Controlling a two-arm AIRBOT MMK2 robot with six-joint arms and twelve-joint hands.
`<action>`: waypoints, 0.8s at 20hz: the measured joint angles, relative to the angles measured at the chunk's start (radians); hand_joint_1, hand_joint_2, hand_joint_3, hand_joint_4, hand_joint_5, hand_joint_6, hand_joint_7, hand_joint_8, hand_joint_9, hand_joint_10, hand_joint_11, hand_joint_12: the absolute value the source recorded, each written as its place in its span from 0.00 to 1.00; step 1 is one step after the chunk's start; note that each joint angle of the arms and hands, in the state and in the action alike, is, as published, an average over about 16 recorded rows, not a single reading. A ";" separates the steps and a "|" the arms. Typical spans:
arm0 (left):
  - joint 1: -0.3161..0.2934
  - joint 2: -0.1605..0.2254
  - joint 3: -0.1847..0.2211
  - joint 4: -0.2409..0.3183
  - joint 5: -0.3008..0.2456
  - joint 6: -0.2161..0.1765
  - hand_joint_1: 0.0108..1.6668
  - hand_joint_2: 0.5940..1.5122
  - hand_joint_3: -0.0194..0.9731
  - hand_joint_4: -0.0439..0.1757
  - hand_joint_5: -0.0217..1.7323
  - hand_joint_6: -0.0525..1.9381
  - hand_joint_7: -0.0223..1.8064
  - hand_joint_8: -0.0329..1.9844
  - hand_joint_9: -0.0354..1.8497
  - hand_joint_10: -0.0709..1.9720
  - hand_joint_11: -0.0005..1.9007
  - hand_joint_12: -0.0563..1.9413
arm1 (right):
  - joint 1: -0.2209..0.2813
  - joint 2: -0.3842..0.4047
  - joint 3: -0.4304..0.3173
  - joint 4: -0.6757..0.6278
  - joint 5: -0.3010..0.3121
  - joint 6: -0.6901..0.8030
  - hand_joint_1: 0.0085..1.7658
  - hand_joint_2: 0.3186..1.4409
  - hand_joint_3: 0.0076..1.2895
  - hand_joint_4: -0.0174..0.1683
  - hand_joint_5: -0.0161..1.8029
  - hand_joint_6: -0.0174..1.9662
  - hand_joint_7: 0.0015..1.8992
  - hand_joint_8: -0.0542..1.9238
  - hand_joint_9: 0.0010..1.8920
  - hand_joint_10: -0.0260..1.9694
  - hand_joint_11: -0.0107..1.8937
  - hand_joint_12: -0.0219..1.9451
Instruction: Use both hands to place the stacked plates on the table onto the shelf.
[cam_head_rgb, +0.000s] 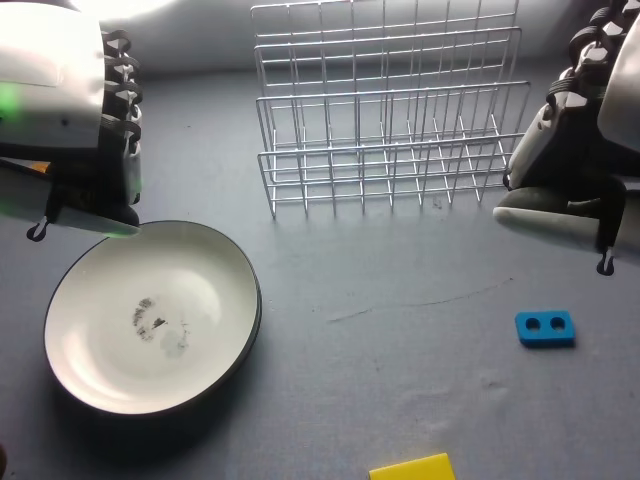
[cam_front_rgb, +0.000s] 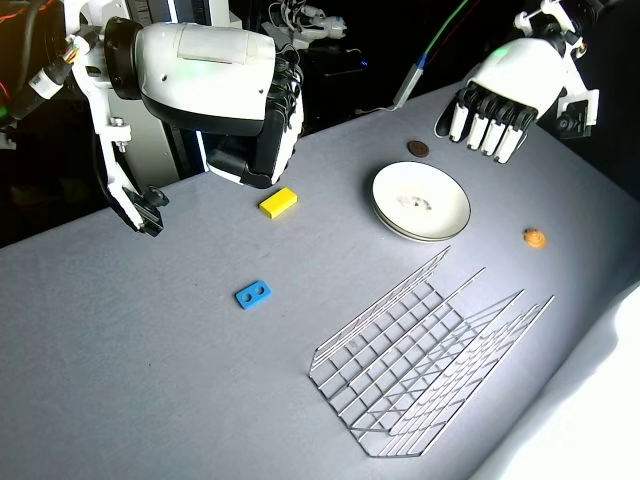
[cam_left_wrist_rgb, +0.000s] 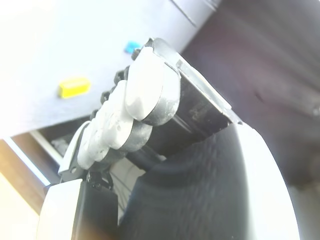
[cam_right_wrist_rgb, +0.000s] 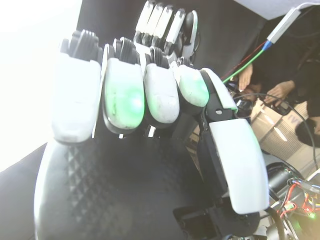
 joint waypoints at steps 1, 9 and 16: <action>0.001 -0.001 0.001 0.001 -0.002 0.000 0.09 0.65 0.13 0.34 0.36 0.40 0.34 0.38 0.35 0.42 0.32 0.43 | 0.000 0.000 0.000 -0.002 0.000 0.000 0.09 0.66 0.03 0.30 0.37 0.44 0.41 0.44 0.44 0.44 0.47 0.42; 0.020 -0.010 0.029 0.028 -0.032 0.000 0.04 0.60 0.11 0.24 0.17 0.19 0.17 0.18 0.17 0.21 0.15 0.20 | -0.003 0.000 0.000 -0.049 -0.009 0.004 0.20 0.59 0.02 0.18 0.18 0.21 0.20 0.21 0.21 0.21 0.23 0.20; 0.062 -0.016 0.105 0.097 -0.081 -0.002 0.00 0.57 0.09 0.18 0.02 0.02 0.02 0.01 0.03 0.04 0.01 0.02 | -0.001 -0.004 0.013 -0.145 -0.040 0.095 0.49 0.52 0.01 0.10 0.02 0.02 0.02 0.03 0.02 0.01 0.03 0.04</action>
